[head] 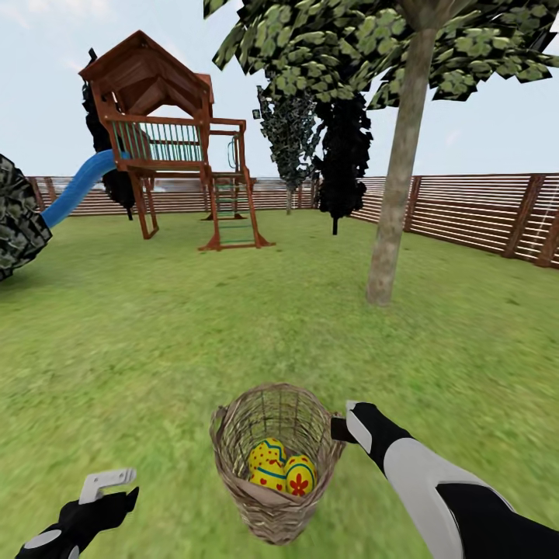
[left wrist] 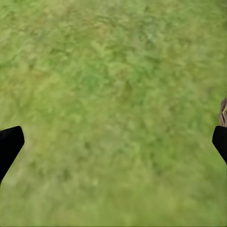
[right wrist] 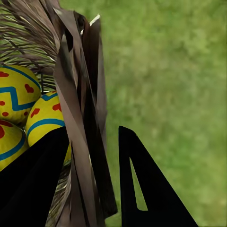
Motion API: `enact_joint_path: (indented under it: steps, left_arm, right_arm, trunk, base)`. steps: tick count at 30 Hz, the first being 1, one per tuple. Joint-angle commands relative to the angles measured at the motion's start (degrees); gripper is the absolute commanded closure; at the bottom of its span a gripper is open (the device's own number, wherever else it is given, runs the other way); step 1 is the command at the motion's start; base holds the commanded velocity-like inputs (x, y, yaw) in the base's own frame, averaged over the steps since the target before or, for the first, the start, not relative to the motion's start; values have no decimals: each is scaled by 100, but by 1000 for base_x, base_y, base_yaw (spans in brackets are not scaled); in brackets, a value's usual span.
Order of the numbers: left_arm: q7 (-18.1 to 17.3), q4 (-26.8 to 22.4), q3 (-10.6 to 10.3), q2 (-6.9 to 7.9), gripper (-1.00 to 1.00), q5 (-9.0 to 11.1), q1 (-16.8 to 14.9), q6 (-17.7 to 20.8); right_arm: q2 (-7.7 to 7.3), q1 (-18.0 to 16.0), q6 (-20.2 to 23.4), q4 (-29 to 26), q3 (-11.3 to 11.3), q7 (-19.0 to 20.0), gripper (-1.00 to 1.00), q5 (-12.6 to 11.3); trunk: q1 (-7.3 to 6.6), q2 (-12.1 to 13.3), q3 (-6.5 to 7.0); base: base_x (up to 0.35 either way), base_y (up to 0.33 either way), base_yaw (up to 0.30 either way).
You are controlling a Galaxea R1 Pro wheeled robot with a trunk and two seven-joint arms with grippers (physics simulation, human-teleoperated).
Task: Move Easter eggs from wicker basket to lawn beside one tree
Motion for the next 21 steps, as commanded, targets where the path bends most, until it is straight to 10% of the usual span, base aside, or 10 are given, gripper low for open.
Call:
enact_joint_path:
  steps: [1, 21]
  left_arm:
    - [-24, -10, 5, 3, -100, -4, 0, 26]
    - [-24, -9, 5, 3, -100, -4, 0, 22]
  right_arm:
    - [5, -3, 10, -14, -54, -37, 100, -96]
    - [7, -3, 10, -14, -54, -37, 100, -96]
  trunk:
    - [3, -3, -5]
    - [3, -3, 10]
  base:
    - [311, 96, 0]
    - [313, 89, -59]
